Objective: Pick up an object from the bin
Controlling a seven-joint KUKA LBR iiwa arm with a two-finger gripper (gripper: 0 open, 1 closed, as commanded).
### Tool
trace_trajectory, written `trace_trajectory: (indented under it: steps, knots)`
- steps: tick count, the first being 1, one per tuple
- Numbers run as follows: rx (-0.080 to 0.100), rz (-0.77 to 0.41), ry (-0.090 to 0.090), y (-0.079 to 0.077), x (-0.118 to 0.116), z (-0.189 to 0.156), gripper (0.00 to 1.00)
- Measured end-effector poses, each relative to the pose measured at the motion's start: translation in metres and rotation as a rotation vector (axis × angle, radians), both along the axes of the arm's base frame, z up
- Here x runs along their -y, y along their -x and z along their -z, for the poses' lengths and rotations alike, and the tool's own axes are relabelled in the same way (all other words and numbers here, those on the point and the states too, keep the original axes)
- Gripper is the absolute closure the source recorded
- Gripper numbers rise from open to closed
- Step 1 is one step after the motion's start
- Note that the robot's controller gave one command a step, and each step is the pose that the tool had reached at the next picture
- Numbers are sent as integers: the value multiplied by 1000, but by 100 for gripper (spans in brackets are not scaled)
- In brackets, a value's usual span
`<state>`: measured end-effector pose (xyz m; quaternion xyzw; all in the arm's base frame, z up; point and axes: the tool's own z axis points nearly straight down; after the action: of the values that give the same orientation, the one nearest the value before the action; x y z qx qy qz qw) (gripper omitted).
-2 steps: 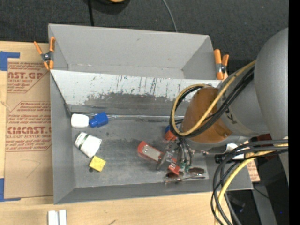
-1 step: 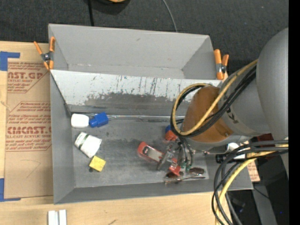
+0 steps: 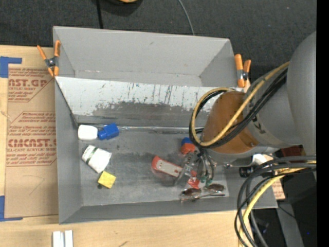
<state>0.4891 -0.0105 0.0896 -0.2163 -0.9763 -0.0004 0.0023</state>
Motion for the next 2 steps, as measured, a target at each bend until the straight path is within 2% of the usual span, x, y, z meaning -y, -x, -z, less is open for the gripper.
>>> trace_trajectory:
  steps: [1,2]
  knots:
    - [3,0,0,-1,0,-15,100]
    - [-1,0,0,0,0,-31,100]
